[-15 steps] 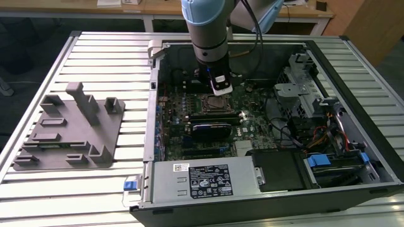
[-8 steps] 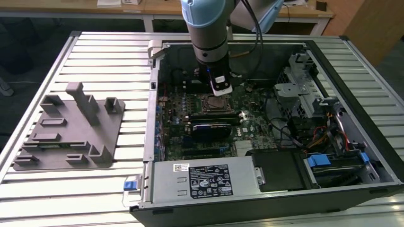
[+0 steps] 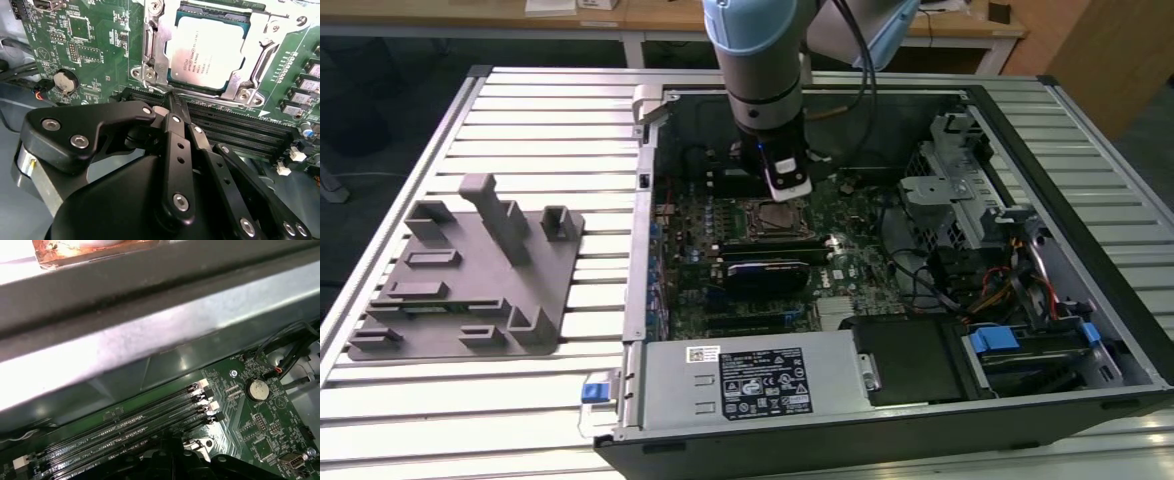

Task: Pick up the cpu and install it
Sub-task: 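Install the first cpu locking lever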

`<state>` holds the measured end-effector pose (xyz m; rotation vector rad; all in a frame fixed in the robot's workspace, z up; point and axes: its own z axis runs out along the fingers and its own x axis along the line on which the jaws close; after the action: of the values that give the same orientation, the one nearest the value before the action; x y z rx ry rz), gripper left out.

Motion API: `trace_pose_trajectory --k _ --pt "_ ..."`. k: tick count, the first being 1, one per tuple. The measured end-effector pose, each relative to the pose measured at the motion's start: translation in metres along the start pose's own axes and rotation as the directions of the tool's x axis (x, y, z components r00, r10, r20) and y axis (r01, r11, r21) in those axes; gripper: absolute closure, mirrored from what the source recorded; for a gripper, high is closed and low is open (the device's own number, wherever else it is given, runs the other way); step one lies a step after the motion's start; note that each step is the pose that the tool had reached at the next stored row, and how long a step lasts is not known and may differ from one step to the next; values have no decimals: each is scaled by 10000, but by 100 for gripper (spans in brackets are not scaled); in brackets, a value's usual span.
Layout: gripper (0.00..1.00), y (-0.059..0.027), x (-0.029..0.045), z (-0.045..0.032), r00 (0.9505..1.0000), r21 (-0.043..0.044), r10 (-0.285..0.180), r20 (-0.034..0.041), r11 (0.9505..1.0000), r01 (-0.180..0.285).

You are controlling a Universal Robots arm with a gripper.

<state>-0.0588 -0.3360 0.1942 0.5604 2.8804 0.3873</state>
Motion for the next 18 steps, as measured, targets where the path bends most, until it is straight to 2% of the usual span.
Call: trace_pose_trajectory --k 9,11,14,15,18 --pt "89 -41 -18 -5 10000 -9 3 -4 10000 -3" --pt "89 -52 -19 3 10000 -69 18 -27 10000 -18" --pt "89 -63 -22 9 9999 -243 59 -91 9997 -61" --pt "89 -66 -23 11 9999 -274 67 -103 9996 -69" --pt "89 -81 -27 17 9999 -293 71 -111 9995 -74"
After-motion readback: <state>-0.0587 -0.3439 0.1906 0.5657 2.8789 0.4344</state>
